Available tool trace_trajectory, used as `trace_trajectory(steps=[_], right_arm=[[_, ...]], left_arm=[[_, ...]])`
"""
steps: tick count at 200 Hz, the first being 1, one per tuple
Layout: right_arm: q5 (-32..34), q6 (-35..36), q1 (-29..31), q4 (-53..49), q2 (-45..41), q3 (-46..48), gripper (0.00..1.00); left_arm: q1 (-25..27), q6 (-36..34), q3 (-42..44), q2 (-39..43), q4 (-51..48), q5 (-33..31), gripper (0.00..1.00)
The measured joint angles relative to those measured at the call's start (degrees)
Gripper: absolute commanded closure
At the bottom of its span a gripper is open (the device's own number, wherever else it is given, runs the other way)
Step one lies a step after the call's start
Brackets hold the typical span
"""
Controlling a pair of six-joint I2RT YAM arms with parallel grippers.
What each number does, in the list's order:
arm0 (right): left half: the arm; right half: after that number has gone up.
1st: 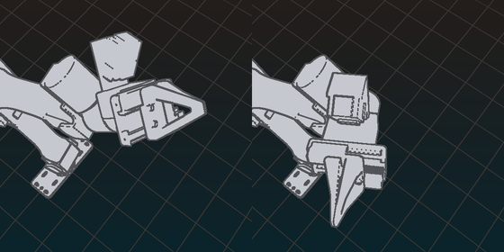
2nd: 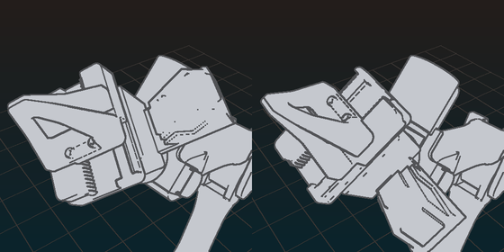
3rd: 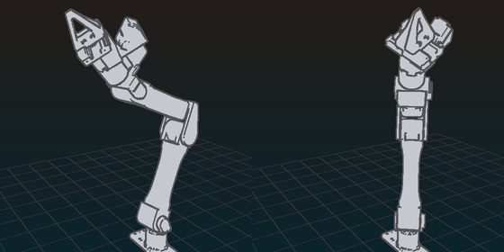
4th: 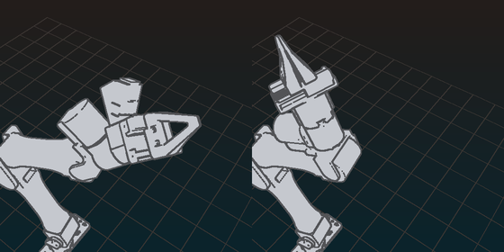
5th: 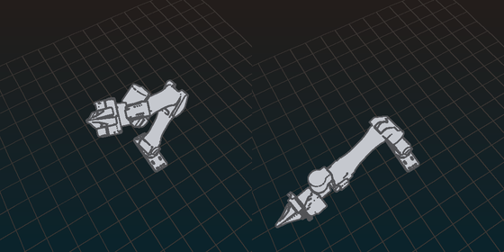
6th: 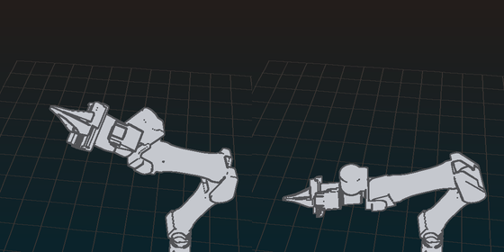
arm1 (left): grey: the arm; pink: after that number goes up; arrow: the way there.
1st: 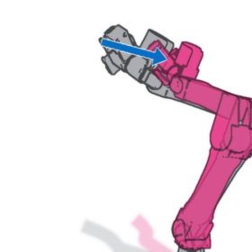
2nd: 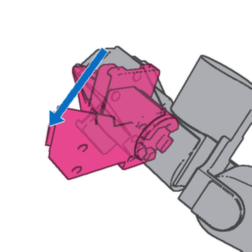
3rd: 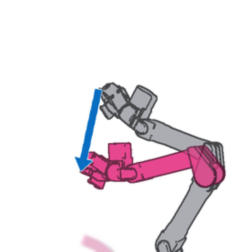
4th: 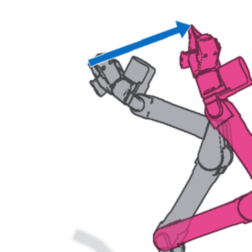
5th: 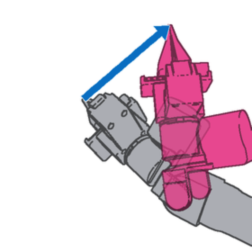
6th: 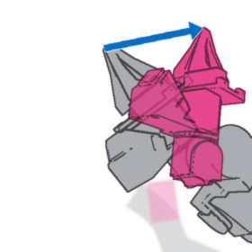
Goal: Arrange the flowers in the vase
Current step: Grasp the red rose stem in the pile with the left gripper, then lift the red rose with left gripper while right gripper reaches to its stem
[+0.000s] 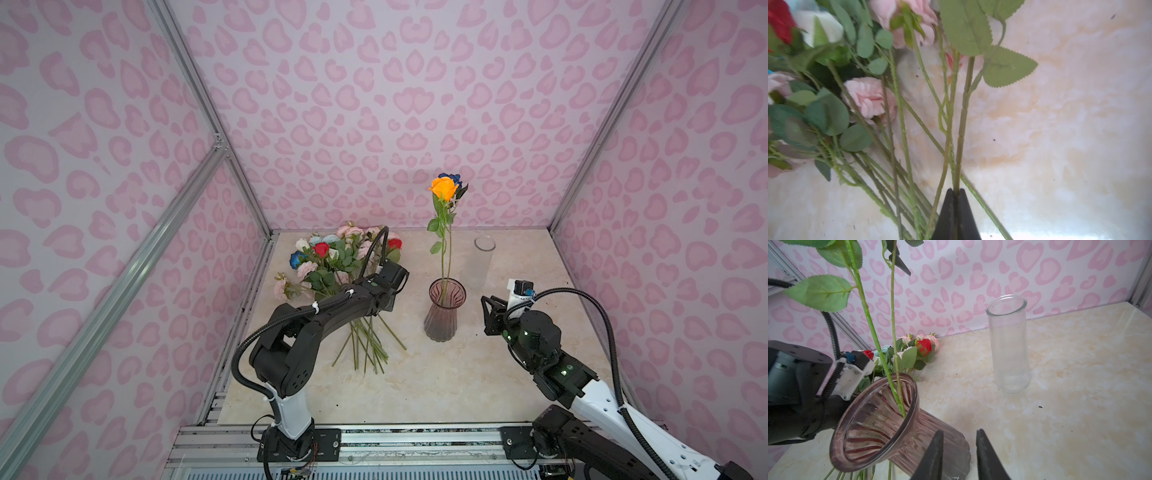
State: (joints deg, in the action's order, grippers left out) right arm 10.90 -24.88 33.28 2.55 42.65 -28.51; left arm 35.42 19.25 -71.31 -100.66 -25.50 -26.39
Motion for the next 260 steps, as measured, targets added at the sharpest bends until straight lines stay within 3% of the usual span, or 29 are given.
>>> trace_trajectory(steps=[74, 134, 188, 260], right_arm=[[-1.40, -0.63, 0.00, 0.11, -0.48, -1.84, 0.71], [-8.15, 1.03, 2.10, -0.48, -1.53, -7.76, 0.63], [-9.42, 7.43, 15.21, -1.42, 3.67, -18.71, 0.57], [-12.96, 15.04, 28.57, -2.56, 18.99, -32.83, 0.55]], left_arm=[[-2.80, 3.34, 3.21, 18.12, 1.07, 3.34, 0.97], [-2.84, 2.60, 19.34, 44.15, 16.17, 14.97, 0.97], [-2.78, 0.00, 26.08, 58.23, 30.80, 27.58, 0.97], [-0.09, 0.31, 27.06, 60.24, 40.28, 37.31, 0.97]])
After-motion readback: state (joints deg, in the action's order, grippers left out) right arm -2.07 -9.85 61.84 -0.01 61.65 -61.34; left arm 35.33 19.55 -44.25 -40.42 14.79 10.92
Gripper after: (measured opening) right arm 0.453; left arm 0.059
